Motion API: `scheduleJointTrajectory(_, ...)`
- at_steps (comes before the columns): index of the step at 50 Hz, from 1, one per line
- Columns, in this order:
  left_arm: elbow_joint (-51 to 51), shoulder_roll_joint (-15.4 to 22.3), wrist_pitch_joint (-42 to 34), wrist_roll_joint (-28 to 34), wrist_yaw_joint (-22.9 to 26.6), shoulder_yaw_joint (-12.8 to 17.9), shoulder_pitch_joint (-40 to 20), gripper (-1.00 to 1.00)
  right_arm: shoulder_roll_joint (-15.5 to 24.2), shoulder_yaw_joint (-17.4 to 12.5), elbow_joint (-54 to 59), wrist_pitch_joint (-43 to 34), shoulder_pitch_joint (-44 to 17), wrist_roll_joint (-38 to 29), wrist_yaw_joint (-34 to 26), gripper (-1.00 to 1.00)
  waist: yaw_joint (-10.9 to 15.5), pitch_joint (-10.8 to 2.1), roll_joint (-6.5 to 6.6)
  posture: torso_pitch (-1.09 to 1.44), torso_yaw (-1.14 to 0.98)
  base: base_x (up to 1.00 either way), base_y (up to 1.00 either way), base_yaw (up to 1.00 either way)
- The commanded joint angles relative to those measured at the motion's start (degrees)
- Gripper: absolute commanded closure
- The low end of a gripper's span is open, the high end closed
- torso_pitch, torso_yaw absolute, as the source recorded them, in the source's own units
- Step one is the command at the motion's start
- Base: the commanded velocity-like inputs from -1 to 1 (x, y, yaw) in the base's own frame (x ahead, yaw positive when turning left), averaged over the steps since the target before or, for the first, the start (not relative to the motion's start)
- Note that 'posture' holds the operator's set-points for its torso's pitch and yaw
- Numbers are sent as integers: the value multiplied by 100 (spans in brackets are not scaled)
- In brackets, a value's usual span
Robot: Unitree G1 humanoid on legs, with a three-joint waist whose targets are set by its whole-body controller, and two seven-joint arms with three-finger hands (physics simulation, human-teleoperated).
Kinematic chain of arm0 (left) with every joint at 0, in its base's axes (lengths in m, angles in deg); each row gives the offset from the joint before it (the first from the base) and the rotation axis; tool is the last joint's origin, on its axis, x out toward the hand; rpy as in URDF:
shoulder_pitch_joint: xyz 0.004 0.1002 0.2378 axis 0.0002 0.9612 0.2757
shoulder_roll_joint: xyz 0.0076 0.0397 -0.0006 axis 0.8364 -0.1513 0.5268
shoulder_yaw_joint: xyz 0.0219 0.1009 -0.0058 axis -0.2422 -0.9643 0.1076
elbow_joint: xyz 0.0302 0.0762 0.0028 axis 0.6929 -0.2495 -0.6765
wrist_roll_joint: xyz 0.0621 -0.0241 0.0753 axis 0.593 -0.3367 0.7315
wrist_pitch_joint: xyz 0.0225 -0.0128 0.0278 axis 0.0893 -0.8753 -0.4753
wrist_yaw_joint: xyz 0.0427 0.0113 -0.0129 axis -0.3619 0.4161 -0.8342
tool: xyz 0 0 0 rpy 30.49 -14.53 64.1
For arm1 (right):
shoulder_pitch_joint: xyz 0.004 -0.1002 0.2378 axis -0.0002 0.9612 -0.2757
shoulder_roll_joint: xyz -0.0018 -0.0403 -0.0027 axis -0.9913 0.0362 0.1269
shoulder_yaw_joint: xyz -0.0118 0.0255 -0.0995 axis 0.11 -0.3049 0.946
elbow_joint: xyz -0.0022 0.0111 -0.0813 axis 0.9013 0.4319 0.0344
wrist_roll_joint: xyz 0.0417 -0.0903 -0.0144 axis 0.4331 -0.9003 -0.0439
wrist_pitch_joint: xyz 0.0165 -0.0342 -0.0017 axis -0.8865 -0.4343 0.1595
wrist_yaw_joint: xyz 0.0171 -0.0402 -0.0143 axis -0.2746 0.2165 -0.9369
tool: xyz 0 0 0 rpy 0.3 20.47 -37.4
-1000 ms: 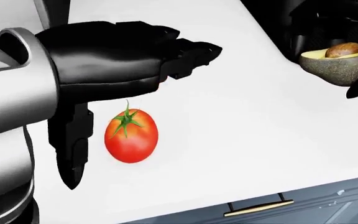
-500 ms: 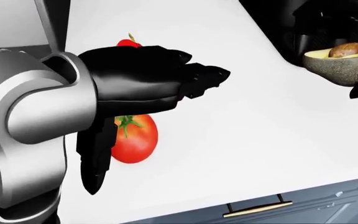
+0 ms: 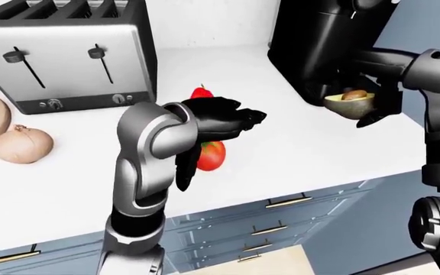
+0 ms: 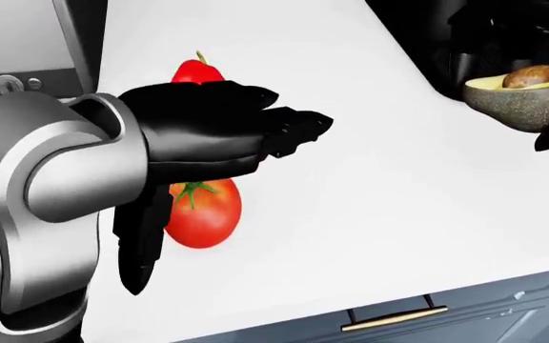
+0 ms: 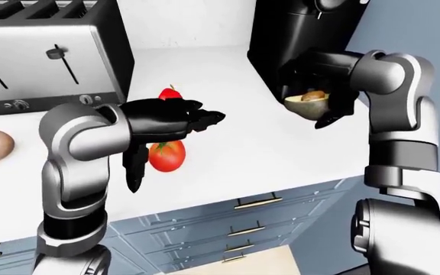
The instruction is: Place the avocado, onion, tomato and bell pepper on the cutting board.
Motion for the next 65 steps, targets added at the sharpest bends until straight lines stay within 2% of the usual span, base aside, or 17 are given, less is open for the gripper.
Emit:
scheduleJointTrajectory(1,132,2,34,-11,-101,54,-150,-100,118,-139,-214,31,-231,87,139,100,3,-183,-38,0,0,0,0,0)
scheduleJointTrajectory(13,41,-7,93,28,-181,58,15,-100,125,-151,-245,15,-209,110,134,100,2,-197,-30,0,0,0,0,0)
scheduleJointTrajectory(15,54,-19,100,29,-175,43,68,-25,127,-144,-219,19,-235,107,139,100,1,-198,-29,0,0,0,0,0)
scheduleJointTrajectory(18,-77,15,154,23,-260,72,53,7,132,-146,-220,10,-252,119,121,100,-2,-199,-25,0,0,0,0,0)
scheduleJointTrajectory(22,-123,14,195,31,-343,68,107,22,139,-142,-212,-1,-285,123,114,100,-9,-216,-22,0,0,0,0,0)
scheduleJointTrajectory(27,-218,1,237,41,-453,53,144,55,144,-158,-218,17,-241,147,123,100,-13,-224,-2,0,0,0,0,0)
scheduleJointTrajectory(30,-158,-43,220,22,-413,32,162,98,136,-169,-282,-4,-181,183,100,100,-12,-232,-6,0,0,0,0,0)
scheduleJointTrajectory(38,-101,26,141,-97,-370,114,115,100,117,-168,-227,-4,-216,198,174,100,-17,-229,-10,0,0,0,0,0)
scheduleJointTrajectory(43,74,208,32,-238,-247,249,91,100,1,-272,-461,-437,-128,478,167,100,-7,-219,-9,0,0,0,0,0)
scheduleJointTrajectory(45,160,367,34,-308,-212,347,158,100,-83,-275,-374,-653,-81,552,345,100,-9,-213,-5,0,0,0,0,0)
scheduleJointTrajectory(46,189,457,17,-348,-182,412,153,100,-70,-244,-250,-501,-55,563,475,100,-12,-212,0,0,0,0,0,0)
scheduleJointTrajectory(50,290,762,-19,-505,-165,599,263,100,-103,-254,-433,-676,126,774,386,100,-4,-207,6,0,0,0,0,0)
scheduleJointTrajectory(58,357,1275,-261,-826,-209,941,241,100,-117,-205,-509,-648,206,709,391,100,0,-196,52,0,0,0,0,0)
scheduleJointTrajectory(65,254,1902,-527,-1192,-296,1327,178,100,-197,-283,-849,-891,331,1019,105,100,-30,-193,104,0,0,0,0,0)
